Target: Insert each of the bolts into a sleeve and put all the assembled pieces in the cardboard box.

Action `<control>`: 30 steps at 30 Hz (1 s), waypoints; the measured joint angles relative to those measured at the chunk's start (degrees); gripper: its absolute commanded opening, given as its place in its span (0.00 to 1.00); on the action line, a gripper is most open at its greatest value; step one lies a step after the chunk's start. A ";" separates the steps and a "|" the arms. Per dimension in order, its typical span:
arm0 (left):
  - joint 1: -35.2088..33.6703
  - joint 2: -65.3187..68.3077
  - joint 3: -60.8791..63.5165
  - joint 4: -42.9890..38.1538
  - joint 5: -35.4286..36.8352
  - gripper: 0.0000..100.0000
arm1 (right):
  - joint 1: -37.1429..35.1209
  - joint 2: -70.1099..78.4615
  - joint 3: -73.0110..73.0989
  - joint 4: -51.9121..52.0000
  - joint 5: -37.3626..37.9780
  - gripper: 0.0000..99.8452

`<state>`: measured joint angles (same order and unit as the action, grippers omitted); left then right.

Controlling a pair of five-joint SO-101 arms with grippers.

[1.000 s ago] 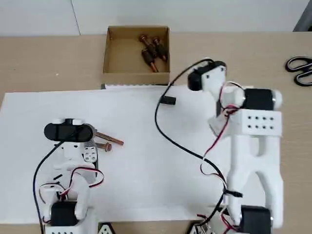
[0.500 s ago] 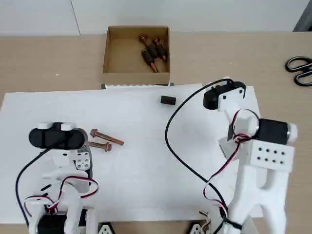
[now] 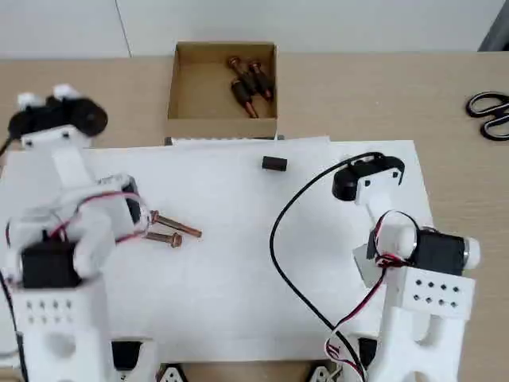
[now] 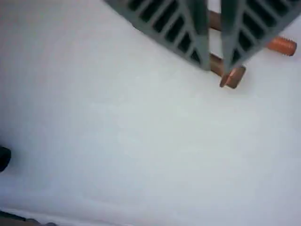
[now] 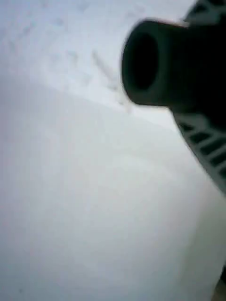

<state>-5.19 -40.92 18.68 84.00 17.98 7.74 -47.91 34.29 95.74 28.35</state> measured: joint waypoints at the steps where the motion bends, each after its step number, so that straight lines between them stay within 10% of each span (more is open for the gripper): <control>1: -0.09 3.25 -1.67 0.00 1.67 0.01 | 0.00 -0.26 0.00 0.00 -0.09 0.00; 14: 3.60 28.84 -5.45 2.29 31.47 0.01 | 0.00 -0.35 0.00 0.00 -2.20 0.00; 30: 4.40 41.49 -5.54 2.29 39.82 0.01 | 6.42 -0.44 0.18 0.00 -2.99 0.00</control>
<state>-0.79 0.57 13.14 86.29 57.80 14.15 -48.35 34.46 95.74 25.36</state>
